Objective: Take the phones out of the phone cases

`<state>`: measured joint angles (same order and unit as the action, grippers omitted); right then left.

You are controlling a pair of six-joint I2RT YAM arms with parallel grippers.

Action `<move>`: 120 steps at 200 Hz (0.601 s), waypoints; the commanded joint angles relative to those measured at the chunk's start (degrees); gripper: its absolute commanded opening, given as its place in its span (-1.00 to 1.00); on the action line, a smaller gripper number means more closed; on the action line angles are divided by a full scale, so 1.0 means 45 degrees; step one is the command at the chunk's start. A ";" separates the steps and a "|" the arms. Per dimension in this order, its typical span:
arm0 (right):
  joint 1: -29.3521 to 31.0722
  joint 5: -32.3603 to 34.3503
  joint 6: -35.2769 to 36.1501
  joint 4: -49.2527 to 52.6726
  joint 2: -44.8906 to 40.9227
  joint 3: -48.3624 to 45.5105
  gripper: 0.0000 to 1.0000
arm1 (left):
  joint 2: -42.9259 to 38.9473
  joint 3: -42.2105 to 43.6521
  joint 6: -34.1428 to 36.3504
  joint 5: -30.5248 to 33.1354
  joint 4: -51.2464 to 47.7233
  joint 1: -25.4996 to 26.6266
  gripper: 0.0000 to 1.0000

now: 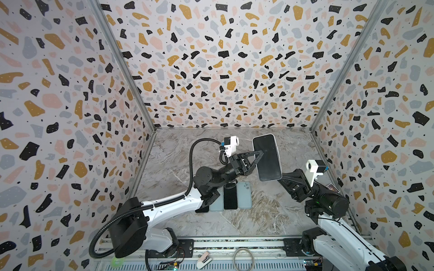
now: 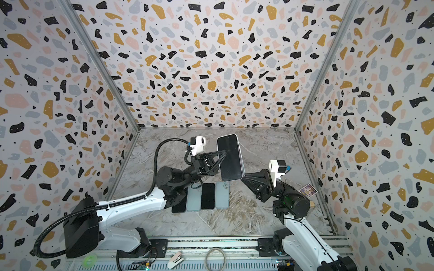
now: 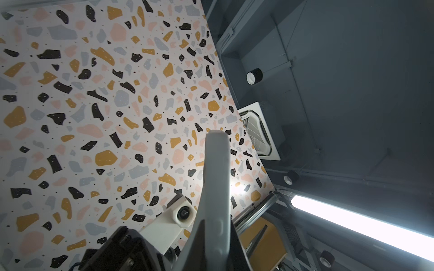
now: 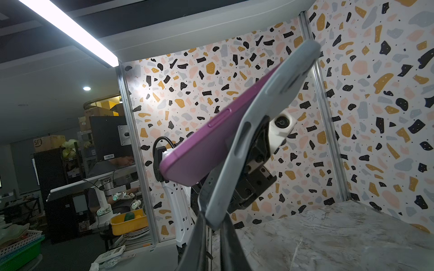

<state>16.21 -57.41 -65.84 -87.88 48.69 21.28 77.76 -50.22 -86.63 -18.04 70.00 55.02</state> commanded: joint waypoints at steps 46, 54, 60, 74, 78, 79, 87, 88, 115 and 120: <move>-0.0046 -0.0420 0.0313 0.1602 0.0455 0.0699 -0.71 | -0.0567 -0.0501 0.0082 -0.0651 0.1108 0.0379 -1.00; -0.0046 -0.0355 0.0372 0.2297 0.0280 0.0715 -0.61 | -0.0725 -0.0556 0.0442 -0.0644 0.0476 0.0295 -1.00; -0.0047 -0.0348 0.0546 0.3221 0.0079 0.0762 -0.54 | -0.0859 -0.0579 0.0681 -0.0621 0.0020 0.0202 -1.00; -0.0122 0.0022 0.1146 0.5148 -0.0643 0.0767 -0.31 | -0.1191 -0.0616 0.1288 -0.0549 -0.1021 -0.0077 -1.00; -0.0158 0.0162 0.1296 0.5712 -0.0896 0.0727 -0.25 | -0.1322 -0.0635 0.1527 -0.0520 -0.1464 -0.0146 -1.00; -0.0161 0.0180 0.1333 0.5823 -0.0955 0.0724 -0.23 | -0.1352 -0.0646 0.1580 -0.0501 -0.1566 -0.0162 -1.00; -0.0230 0.0334 0.1533 0.6590 -0.1447 0.0637 -0.15 | -0.1578 -0.0742 0.2068 -0.0417 -0.2474 -0.0302 -1.00; -0.0236 0.0344 0.1539 0.6672 -0.1504 0.0630 -0.14 | -0.1596 -0.0758 0.2125 -0.0411 -0.2589 -0.0318 -1.00; -0.0542 0.0365 0.1664 0.8610 -0.2747 0.0233 0.01 | -0.1906 -0.1035 0.2543 -0.0538 -0.3781 -0.0881 -1.00; -0.0571 0.0373 0.1580 0.8772 -0.2886 0.0116 0.03 | -0.1923 -0.1097 0.2593 -0.0597 -0.3900 -0.0949 -1.00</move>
<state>14.76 -57.08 -60.29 -59.99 39.13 23.33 71.81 -50.83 -77.95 -18.09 53.36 52.21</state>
